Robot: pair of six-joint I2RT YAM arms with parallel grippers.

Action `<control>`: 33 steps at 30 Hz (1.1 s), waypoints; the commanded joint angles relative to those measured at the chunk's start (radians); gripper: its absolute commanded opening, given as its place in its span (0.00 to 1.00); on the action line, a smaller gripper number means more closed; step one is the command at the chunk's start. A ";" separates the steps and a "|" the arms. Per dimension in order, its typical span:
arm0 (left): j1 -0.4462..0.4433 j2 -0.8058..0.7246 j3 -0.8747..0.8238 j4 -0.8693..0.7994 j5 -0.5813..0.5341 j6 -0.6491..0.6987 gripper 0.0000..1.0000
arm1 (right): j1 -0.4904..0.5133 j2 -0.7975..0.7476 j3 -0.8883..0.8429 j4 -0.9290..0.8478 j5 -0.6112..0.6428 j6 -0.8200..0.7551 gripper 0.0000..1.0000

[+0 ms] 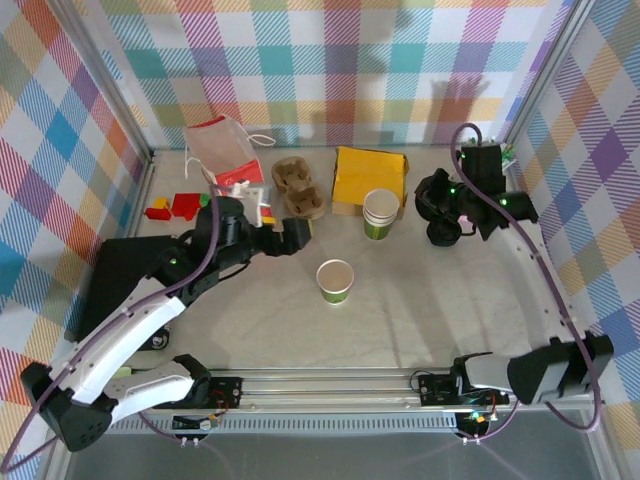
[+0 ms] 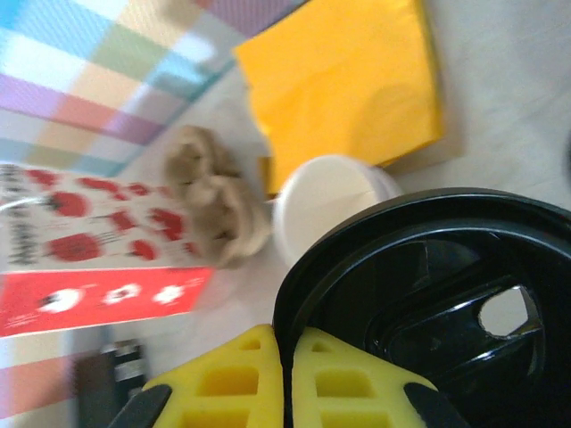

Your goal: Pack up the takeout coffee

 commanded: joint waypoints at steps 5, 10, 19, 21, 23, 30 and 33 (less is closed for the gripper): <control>-0.110 0.168 0.079 0.258 0.040 0.005 1.00 | 0.123 -0.076 -0.089 0.171 -0.166 0.308 0.09; -0.150 0.260 0.100 0.338 0.098 0.032 1.00 | 0.228 -0.082 -0.091 0.205 -0.121 0.362 0.09; -0.170 0.341 0.093 0.416 0.111 0.045 1.00 | 0.304 -0.071 -0.081 0.247 -0.108 0.417 0.09; -0.171 0.349 0.092 0.420 0.092 0.043 0.98 | 0.314 -0.071 -0.079 0.246 -0.104 0.423 0.09; -0.170 0.355 0.084 0.441 0.090 0.046 0.94 | 0.320 -0.074 -0.081 0.250 -0.103 0.436 0.09; -0.170 0.377 0.083 0.477 0.092 0.042 0.65 | 0.338 -0.083 -0.086 0.266 -0.105 0.472 0.08; -0.170 0.379 0.082 0.489 0.100 0.042 0.56 | 0.340 -0.090 -0.084 0.269 -0.102 0.476 0.09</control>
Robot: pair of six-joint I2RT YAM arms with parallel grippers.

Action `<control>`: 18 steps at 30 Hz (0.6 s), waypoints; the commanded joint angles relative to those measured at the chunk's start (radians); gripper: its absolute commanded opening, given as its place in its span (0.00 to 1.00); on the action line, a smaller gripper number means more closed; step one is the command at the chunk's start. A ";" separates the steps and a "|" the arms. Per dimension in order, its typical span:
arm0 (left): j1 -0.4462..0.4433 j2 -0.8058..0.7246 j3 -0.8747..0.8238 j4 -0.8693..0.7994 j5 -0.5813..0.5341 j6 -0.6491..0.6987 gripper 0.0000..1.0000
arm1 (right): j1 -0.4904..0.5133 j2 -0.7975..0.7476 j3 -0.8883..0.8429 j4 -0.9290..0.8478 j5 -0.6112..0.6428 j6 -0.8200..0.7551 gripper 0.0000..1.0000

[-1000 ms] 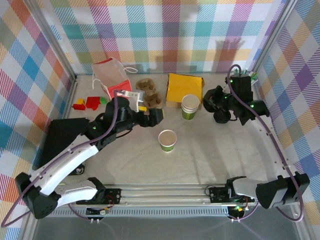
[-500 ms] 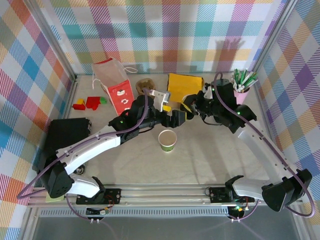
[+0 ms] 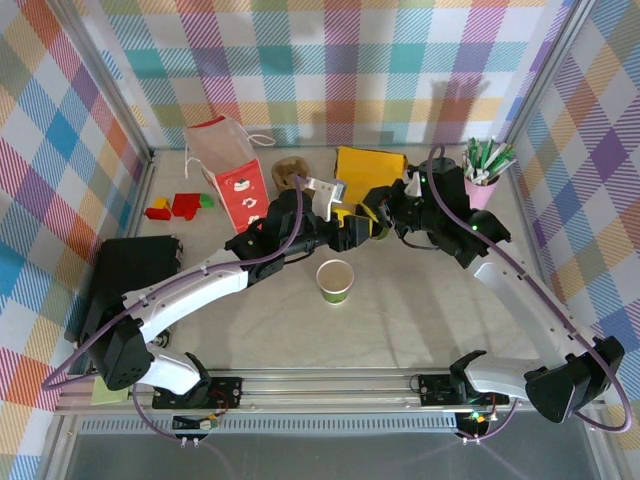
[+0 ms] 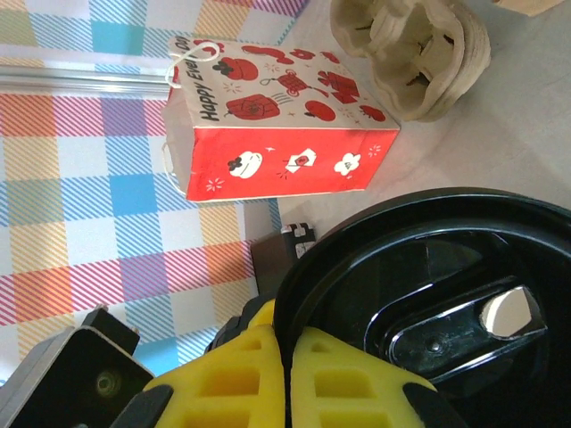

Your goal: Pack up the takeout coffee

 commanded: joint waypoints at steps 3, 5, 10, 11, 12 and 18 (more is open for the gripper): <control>-0.007 0.009 0.008 0.079 0.006 0.003 0.44 | 0.019 -0.036 0.012 0.014 -0.007 0.020 0.09; -0.008 0.003 0.003 0.094 0.015 -0.006 0.39 | 0.017 -0.042 0.010 0.003 0.006 0.011 0.10; -0.004 -0.028 -0.011 0.107 0.018 -0.049 0.29 | 0.016 -0.051 0.051 -0.065 0.053 -0.077 0.26; 0.000 -0.037 -0.013 0.102 0.015 -0.063 0.27 | 0.014 -0.055 0.067 -0.081 0.070 -0.112 0.33; 0.004 -0.043 -0.013 0.093 0.014 -0.079 0.26 | 0.013 -0.057 0.084 -0.101 0.086 -0.148 0.38; 0.058 -0.105 -0.036 0.057 0.064 -0.206 0.22 | -0.010 -0.091 0.186 -0.200 0.183 -0.408 0.50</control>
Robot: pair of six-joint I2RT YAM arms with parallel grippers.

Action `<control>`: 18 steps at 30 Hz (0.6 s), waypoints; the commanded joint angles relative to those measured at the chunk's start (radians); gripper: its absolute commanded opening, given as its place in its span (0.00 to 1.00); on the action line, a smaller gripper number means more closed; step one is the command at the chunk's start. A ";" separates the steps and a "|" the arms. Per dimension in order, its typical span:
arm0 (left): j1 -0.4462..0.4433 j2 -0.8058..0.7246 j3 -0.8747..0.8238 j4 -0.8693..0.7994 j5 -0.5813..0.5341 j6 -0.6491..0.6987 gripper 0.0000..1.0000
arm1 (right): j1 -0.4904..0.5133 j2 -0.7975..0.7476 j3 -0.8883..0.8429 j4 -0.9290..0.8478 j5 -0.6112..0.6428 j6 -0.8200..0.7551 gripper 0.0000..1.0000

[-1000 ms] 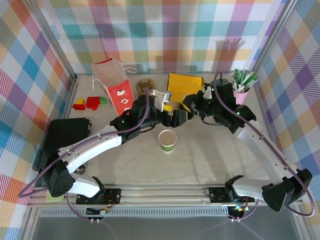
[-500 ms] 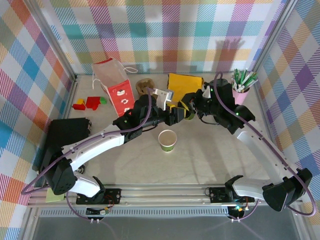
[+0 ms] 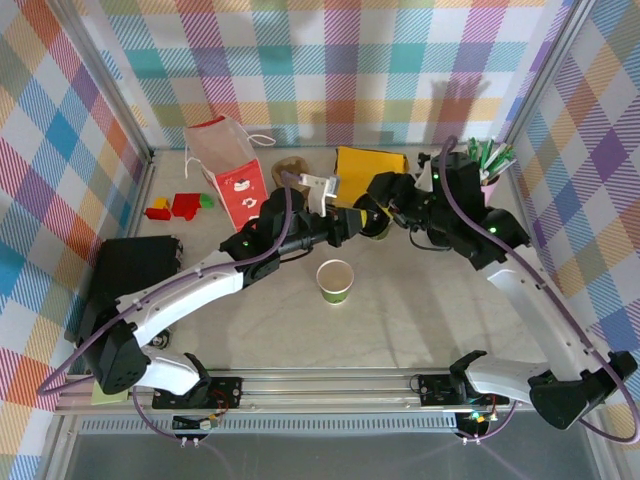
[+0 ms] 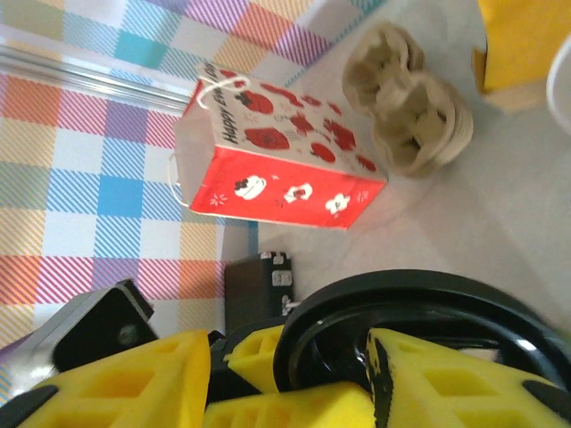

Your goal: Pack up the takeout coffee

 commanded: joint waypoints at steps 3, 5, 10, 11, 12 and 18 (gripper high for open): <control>0.052 -0.099 -0.022 -0.050 0.046 -0.135 0.19 | -0.016 -0.071 0.045 -0.019 0.045 -0.362 0.46; 0.080 -0.118 0.003 -0.132 0.065 -0.181 0.15 | -0.015 -0.100 0.005 0.037 -0.040 -0.551 0.47; 0.161 -0.132 0.092 -0.384 0.156 -0.308 0.12 | 0.032 -0.181 -0.163 0.146 -0.126 -1.017 0.42; 0.183 -0.134 0.093 -0.396 0.194 -0.348 0.12 | 0.063 -0.197 -0.201 0.180 -0.109 -1.125 0.42; 0.201 -0.137 0.093 -0.397 0.227 -0.386 0.12 | 0.094 -0.211 -0.238 0.214 -0.073 -1.203 0.43; 0.246 -0.166 0.087 -0.438 0.321 -0.570 0.12 | 0.274 -0.228 -0.434 0.495 0.142 -1.627 0.51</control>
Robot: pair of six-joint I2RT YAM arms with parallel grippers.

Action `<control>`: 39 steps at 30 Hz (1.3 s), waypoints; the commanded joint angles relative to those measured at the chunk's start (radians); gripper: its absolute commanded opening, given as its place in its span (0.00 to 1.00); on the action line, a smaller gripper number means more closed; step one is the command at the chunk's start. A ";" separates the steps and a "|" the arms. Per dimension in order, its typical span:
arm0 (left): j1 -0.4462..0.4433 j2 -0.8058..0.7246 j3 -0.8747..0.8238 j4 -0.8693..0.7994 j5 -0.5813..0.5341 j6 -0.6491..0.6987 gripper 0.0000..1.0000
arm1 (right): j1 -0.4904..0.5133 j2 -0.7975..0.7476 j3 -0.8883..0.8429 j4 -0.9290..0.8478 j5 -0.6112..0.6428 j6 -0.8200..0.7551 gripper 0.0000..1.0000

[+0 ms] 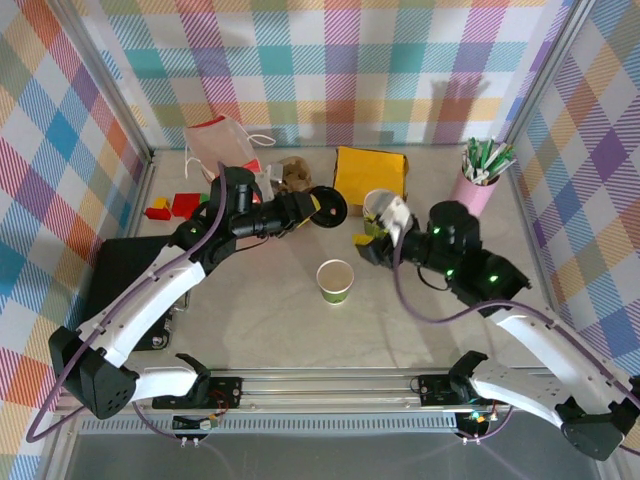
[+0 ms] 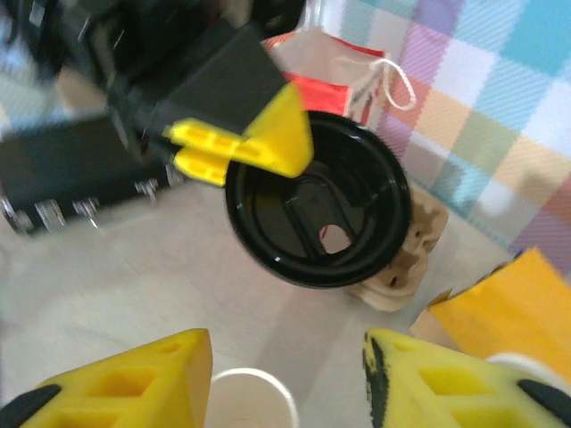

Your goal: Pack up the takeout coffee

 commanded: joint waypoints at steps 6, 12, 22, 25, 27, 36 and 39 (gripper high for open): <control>0.006 -0.037 0.036 -0.065 0.095 -0.218 0.12 | 0.129 0.055 -0.138 0.416 0.188 -0.558 0.56; 0.006 -0.040 0.030 -0.080 0.089 -0.238 0.12 | 0.153 0.114 -0.129 0.486 0.248 -0.582 0.51; 0.006 -0.055 -0.010 -0.070 0.078 -0.258 0.12 | 0.172 0.126 -0.094 0.421 0.255 -0.573 0.20; 0.006 -0.060 -0.005 -0.088 0.064 -0.247 0.13 | 0.172 0.122 -0.073 0.361 0.246 -0.552 0.12; 0.007 -0.065 0.000 -0.097 0.056 -0.233 0.21 | 0.171 0.117 -0.046 0.313 0.249 -0.507 0.07; 0.072 -0.154 0.102 -0.249 -0.072 -0.002 0.75 | 0.114 0.090 0.118 -0.018 0.097 -0.159 0.00; 0.089 -0.194 0.099 -0.251 -0.112 0.124 0.82 | 0.003 0.081 0.164 -0.103 -0.108 0.084 0.00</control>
